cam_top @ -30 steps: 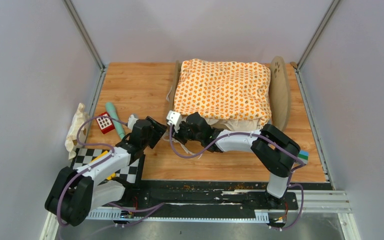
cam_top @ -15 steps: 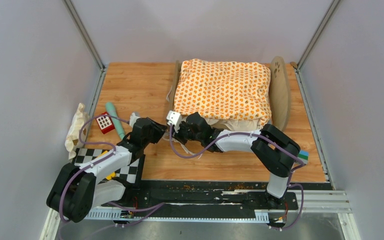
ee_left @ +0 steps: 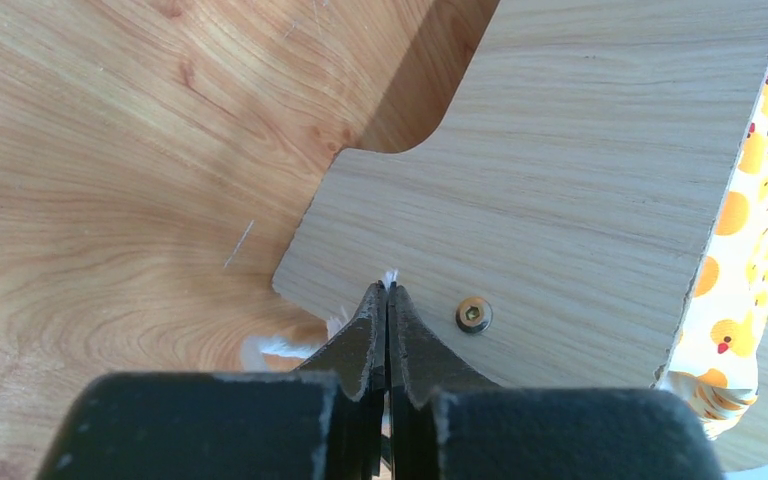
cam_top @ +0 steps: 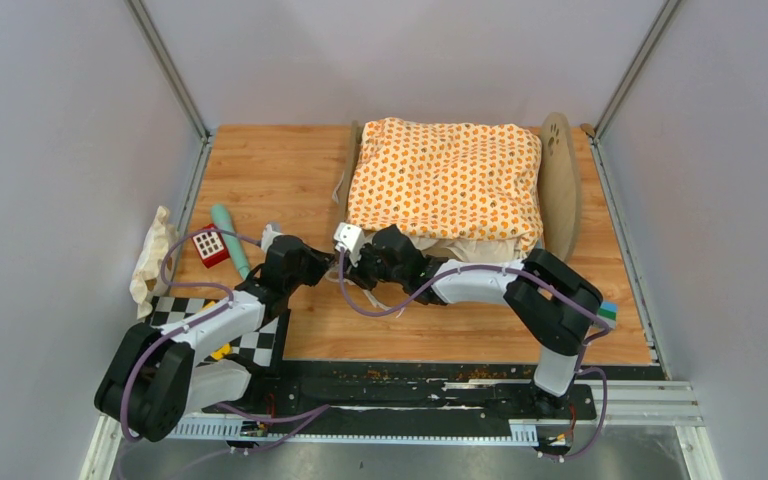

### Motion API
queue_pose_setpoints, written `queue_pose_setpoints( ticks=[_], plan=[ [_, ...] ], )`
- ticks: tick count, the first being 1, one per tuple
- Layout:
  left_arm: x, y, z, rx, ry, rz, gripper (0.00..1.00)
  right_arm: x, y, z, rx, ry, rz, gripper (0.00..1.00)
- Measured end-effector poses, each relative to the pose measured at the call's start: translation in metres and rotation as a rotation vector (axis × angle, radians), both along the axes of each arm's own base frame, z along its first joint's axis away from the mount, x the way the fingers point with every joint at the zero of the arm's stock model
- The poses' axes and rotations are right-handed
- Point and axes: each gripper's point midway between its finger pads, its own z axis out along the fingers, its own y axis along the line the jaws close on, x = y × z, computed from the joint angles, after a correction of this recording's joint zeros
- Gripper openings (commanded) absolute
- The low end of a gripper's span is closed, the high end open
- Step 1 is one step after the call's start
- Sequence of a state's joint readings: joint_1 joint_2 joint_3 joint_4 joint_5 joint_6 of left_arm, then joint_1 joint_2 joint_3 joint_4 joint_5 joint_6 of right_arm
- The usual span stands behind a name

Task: Set up the pet bed
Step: Tie the ropes to the bed frame.

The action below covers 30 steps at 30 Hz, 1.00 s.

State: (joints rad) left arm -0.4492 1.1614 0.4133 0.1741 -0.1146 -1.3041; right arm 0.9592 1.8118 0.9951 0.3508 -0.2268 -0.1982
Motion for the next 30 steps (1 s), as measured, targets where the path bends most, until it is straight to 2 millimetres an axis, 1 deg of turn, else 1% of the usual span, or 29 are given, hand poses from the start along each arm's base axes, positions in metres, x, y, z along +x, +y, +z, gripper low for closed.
queue_pose_setpoints(
  ticks=[4, 6, 9, 12, 15, 17, 20, 23, 27, 30],
  plan=[
    [-0.001, 0.001, 0.000, 0.006, 0.001, -0.001, 0.00, -0.003, -0.011, 0.003, -0.016, 0.013, -0.030, 0.38],
    [-0.001, 0.001, -0.001, 0.010, 0.002, -0.003, 0.00, -0.005, -0.018, 0.006, -0.027, 0.033, -0.053, 0.42],
    [-0.002, 0.001, -0.002, 0.016, 0.007, -0.005, 0.00, -0.010, -0.027, 0.011, -0.033, 0.074, -0.091, 0.44],
    [-0.002, 0.002, -0.003, 0.020, 0.008, -0.007, 0.00, -0.013, -0.039, 0.007, -0.054, 0.127, -0.148, 0.46],
    [-0.003, 0.002, -0.004, 0.027, 0.009, -0.011, 0.00, -0.018, -0.050, -0.007, -0.096, 0.205, -0.213, 0.48],
    [-0.003, 0.002, -0.004, 0.031, 0.010, -0.012, 0.00, -0.021, -0.058, -0.020, -0.135, 0.262, -0.259, 0.49],
    [-0.004, 0.003, -0.004, 0.035, 0.009, -0.012, 0.00, -0.025, -0.064, -0.041, -0.186, 0.326, -0.314, 0.50],
    [-0.004, 0.004, -0.004, 0.039, 0.009, -0.012, 0.00, -0.028, -0.068, -0.057, -0.217, 0.360, -0.354, 0.50],
    [-0.005, 0.005, -0.004, 0.043, 0.009, -0.011, 0.00, -0.031, -0.068, -0.067, -0.232, 0.389, -0.382, 0.50],
    [-0.004, 0.005, -0.004, 0.046, 0.008, -0.009, 0.00, -0.031, -0.066, -0.068, -0.234, 0.389, -0.391, 0.49]
  ],
)
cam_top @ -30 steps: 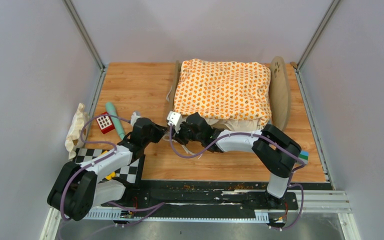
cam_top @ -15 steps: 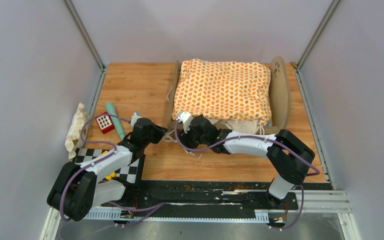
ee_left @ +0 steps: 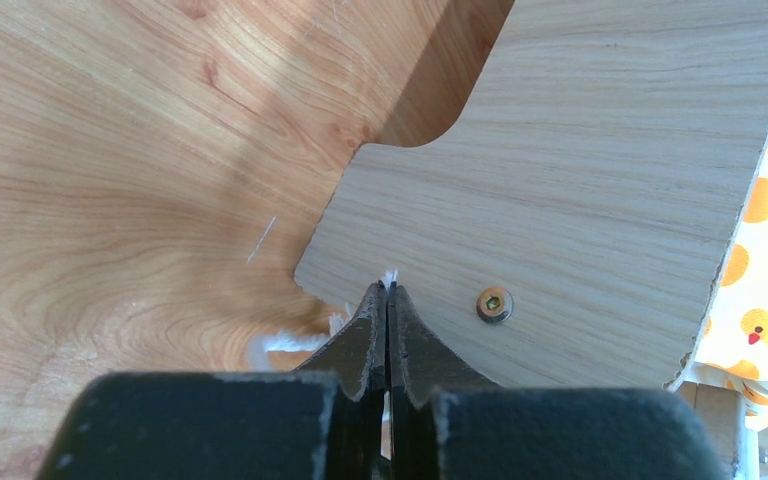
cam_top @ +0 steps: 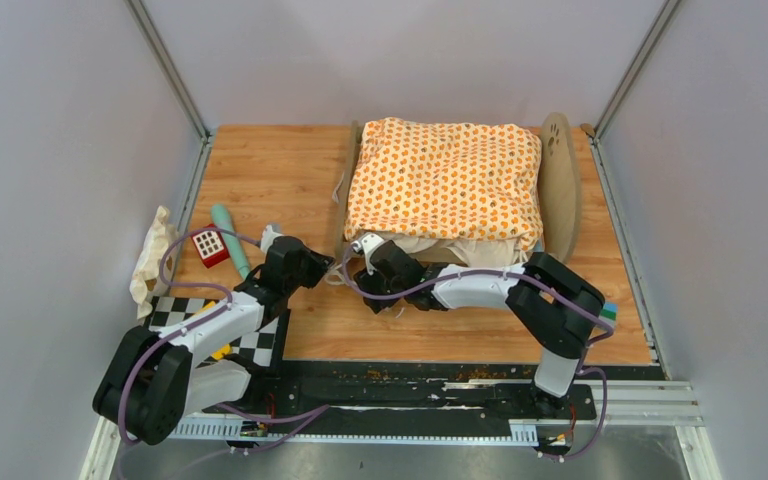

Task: Set up the pet bed
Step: Tie the ropes to the bed frame.

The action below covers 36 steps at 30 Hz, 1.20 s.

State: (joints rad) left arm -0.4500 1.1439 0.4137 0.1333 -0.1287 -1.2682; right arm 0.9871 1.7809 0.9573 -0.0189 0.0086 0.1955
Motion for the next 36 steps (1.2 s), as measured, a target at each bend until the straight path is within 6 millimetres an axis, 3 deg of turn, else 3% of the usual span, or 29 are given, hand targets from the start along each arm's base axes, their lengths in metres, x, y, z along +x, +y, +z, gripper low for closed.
queue_pose_setpoints(
  ticks=[3, 11, 18, 21, 25, 29, 36],
  plan=[
    [0.000, 0.001, 0.000, 0.004, -0.001, 0.002, 0.00, 0.003, 0.003, -0.001, -0.012, -0.015, -0.013, 0.45],
    [0.000, 0.001, 0.000, 0.014, 0.004, -0.004, 0.00, 0.006, 0.007, -0.004, -0.072, -0.074, -0.042, 0.02],
    [-0.004, 0.004, 0.005, 0.021, -0.001, -0.004, 0.00, -0.006, 0.010, -0.005, -0.094, -0.097, -0.042, 0.00],
    [-0.007, 0.009, 0.010, 0.036, -0.013, 0.004, 0.00, -0.012, -0.008, -0.005, -0.109, -0.089, -0.086, 0.00],
    [-0.011, 0.022, 0.017, 0.094, -0.028, 0.031, 0.00, -0.025, -0.049, -0.005, -0.160, -0.066, -0.173, 0.00],
    [-0.013, 0.041, 0.036, 0.156, -0.078, 0.081, 0.00, -0.032, -0.084, -0.006, -0.200, -0.046, -0.267, 0.00],
    [-0.017, 0.077, 0.064, 0.270, -0.122, 0.205, 0.00, -0.027, -0.114, -0.006, -0.236, -0.033, -0.366, 0.00]
  ],
)
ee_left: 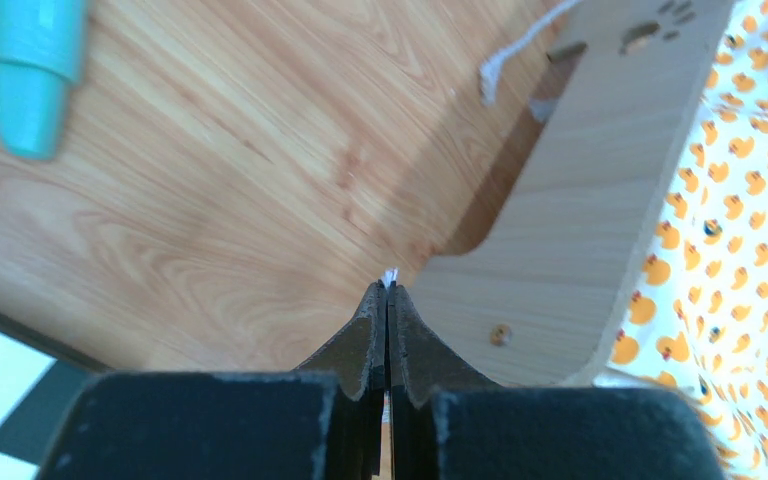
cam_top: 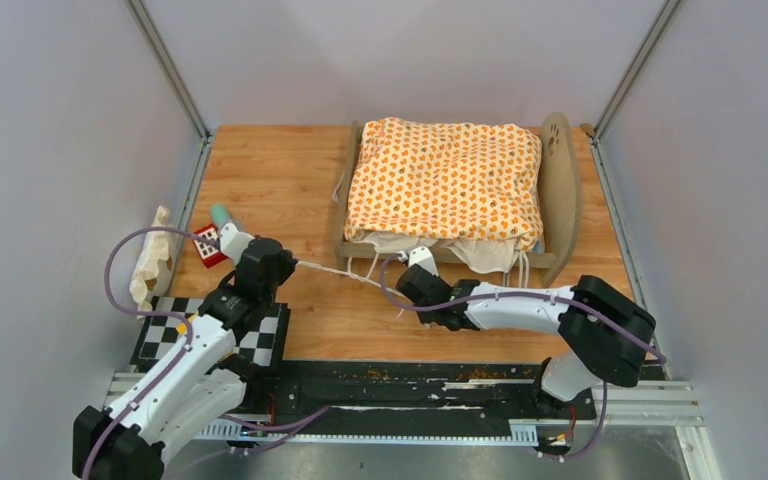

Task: Set up the pet bed
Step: Tie the ropes to the bed frame.

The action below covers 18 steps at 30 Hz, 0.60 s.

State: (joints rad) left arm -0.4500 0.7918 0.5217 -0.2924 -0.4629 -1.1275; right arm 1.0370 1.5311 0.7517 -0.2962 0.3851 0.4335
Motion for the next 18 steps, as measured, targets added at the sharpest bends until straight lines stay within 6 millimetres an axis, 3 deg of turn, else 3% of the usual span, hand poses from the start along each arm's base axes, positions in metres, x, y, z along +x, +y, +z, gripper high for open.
queue_pose_setpoints(
  ticks=[6, 13, 18],
  plan=[
    [-0.011, 0.035, 0.004, 0.119, 0.024, 0.124, 0.00, 0.003, -0.010, 0.003, -0.012, 0.001, -0.034, 0.00],
    [-0.017, 0.062, 0.028, 0.180, -0.012, 0.219, 0.00, 0.015, -0.016, 0.007, -0.001, -0.002, -0.078, 0.00],
    [-0.019, 0.080, 0.024, 0.202, 0.018, 0.277, 0.00, 0.030, -0.019, 0.013, 0.023, -0.010, -0.129, 0.00]
  ],
)
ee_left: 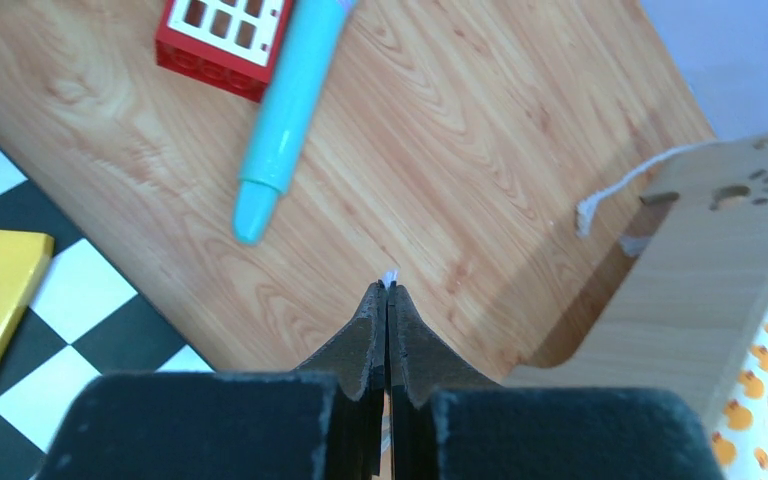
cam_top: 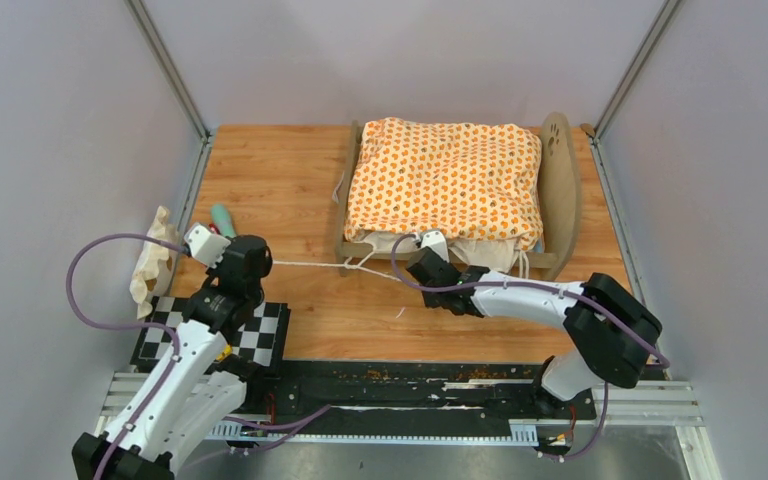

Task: Set up the pet bed
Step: Tie the ropes to the bed frame.

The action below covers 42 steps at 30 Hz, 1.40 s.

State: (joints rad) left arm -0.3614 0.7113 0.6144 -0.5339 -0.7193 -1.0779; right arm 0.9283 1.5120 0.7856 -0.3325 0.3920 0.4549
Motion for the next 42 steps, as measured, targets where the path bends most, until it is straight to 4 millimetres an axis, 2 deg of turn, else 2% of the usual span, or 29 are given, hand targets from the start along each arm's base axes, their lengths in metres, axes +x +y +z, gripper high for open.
queue_pose_setpoints(
  ticks=[5, 8, 11, 15, 20, 23, 28, 35, 42],
  plan=[
    [0.003, 0.011, -0.010, 0.010, 0.040, 0.040, 0.00, 0.009, -0.010, 0.003, 0.011, -0.002, -0.051, 0.00],
    [0.006, 0.013, -0.024, 0.015, 0.067, 0.049, 0.00, 0.010, -0.011, 0.018, 0.038, -0.025, -0.051, 0.00],
    [0.005, 0.014, -0.047, 0.024, 0.111, 0.054, 0.00, 0.011, -0.012, 0.042, 0.076, -0.067, -0.039, 0.00],
    [-0.002, 0.017, -0.083, 0.048, 0.199, 0.055, 0.00, 0.011, -0.014, 0.092, 0.168, -0.165, -0.012, 0.00],
    [0.001, 0.015, -0.102, 0.058, 0.238, 0.055, 0.00, 0.017, -0.013, 0.170, 0.310, -0.341, 0.008, 0.00],
    [0.004, 0.013, -0.114, 0.054, 0.258, 0.051, 0.00, 0.023, -0.014, 0.196, 0.330, -0.408, 0.013, 0.00],
    [0.000, 0.012, -0.135, 0.050, 0.300, 0.052, 0.00, 0.037, -0.007, 0.208, 0.274, -0.452, 0.037, 0.00],
    [-0.002, 0.015, -0.141, 0.036, 0.297, 0.098, 0.00, 0.071, 0.006, 0.224, 0.189, -0.506, 0.050, 0.00],
    [-0.009, 0.022, -0.142, 0.010, 0.289, 0.172, 0.00, 0.092, -0.004, 0.218, 0.104, -0.516, 0.007, 0.00]
  ],
)
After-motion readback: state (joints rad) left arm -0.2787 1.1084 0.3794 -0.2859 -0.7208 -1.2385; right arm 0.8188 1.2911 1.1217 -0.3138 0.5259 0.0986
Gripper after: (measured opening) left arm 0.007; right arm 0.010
